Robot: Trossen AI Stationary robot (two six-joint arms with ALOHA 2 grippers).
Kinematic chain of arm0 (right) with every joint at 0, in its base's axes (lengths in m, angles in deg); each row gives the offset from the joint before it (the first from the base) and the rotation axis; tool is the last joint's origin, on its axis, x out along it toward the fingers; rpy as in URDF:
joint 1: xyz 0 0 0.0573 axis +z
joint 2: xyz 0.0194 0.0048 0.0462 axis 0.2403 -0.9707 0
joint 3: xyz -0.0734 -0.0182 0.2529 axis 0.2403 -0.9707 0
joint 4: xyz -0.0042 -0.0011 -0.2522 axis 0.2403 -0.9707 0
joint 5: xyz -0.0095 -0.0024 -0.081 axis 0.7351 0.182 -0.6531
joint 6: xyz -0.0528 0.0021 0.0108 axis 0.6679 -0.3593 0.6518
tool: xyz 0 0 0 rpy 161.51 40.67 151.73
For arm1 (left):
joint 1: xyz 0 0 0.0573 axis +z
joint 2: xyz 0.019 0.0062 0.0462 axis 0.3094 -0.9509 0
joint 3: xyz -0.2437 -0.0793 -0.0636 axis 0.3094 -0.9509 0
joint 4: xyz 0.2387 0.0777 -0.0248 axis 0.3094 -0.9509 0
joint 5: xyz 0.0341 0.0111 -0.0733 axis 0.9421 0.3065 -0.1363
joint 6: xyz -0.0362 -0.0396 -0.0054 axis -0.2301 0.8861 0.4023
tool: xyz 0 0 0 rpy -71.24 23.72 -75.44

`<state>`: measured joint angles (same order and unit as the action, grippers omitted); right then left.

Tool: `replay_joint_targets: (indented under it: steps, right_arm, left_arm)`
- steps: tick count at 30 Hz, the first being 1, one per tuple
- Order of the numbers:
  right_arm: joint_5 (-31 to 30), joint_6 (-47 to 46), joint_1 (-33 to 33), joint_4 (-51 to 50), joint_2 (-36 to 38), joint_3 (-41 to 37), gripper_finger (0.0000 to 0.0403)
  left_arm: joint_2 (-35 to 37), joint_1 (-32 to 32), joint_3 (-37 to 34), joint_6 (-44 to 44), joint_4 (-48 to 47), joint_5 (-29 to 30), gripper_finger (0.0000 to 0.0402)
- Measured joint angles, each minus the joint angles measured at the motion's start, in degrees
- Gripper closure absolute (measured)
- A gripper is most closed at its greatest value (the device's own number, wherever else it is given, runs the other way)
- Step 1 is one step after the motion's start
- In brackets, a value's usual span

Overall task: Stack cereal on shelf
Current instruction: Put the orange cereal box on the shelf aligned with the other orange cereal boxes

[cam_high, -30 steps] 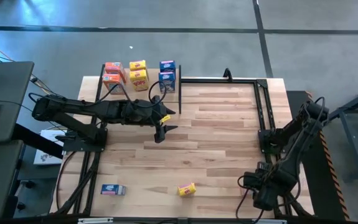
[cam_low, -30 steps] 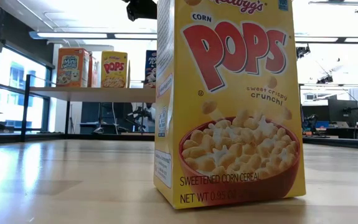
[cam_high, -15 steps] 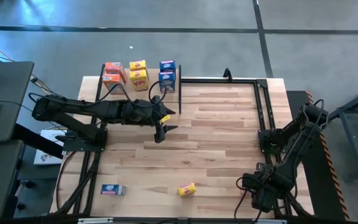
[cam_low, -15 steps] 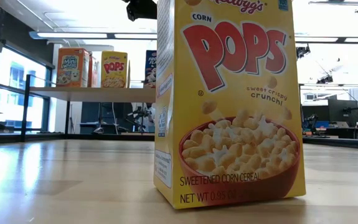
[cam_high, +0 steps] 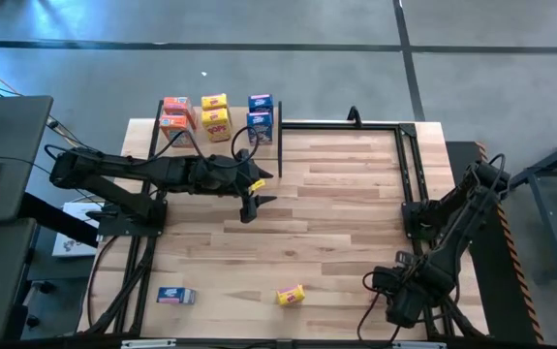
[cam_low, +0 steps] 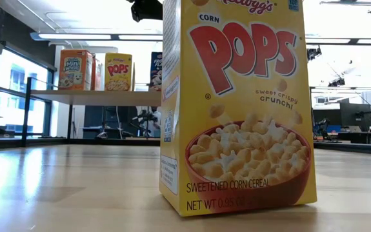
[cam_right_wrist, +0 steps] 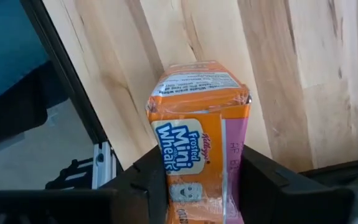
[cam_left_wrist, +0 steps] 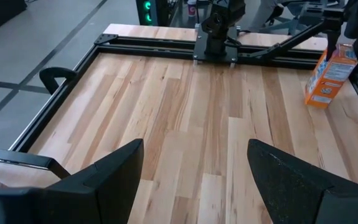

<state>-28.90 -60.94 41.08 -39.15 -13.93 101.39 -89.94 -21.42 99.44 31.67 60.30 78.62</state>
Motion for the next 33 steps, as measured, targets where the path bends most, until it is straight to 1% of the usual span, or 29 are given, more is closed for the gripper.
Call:
replay_joint_targets:
  steps: [5, 10, 13, 17, 26, 33]
  right_arm:
    - [0.03, 3.48, -2.61, -1.86, 0.00, 2.81, 0.0265]
    - [-0.01, 8.13, -7.41, -5.48, 0.00, 6.58, 0.0265]
    - [-0.29, 12.59, -10.88, -7.78, 0.00, 8.65, 0.0265]
    - [-3.56, 19.96, -16.05, -9.61, 0.00, 11.48, 0.0265]
    - [-10.59, 36.79, -28.56, -9.64, 0.00, 18.11, 0.0265]
    - [-11.93, 48.53, -37.36, -7.57, 0.02, 21.02, 0.0265]
  left_arm:
    - [0.01, 0.00, -0.01, -0.01, 0.00, -0.02, 0.0123]
    - [0.00, 0.00, -0.01, -0.03, 0.00, -0.02, 0.0123]
    - [0.01, 0.00, -0.01, -0.05, 0.00, -0.02, 0.0123]
    - [0.01, 0.00, -0.01, -1.12, 0.00, -0.04, 0.0123]
    - [0.01, 0.00, -0.02, -2.00, 1.58, -0.48, 0.0123]
    - [0.03, -0.02, -0.03, -2.03, 6.55, -4.29, 0.0123]
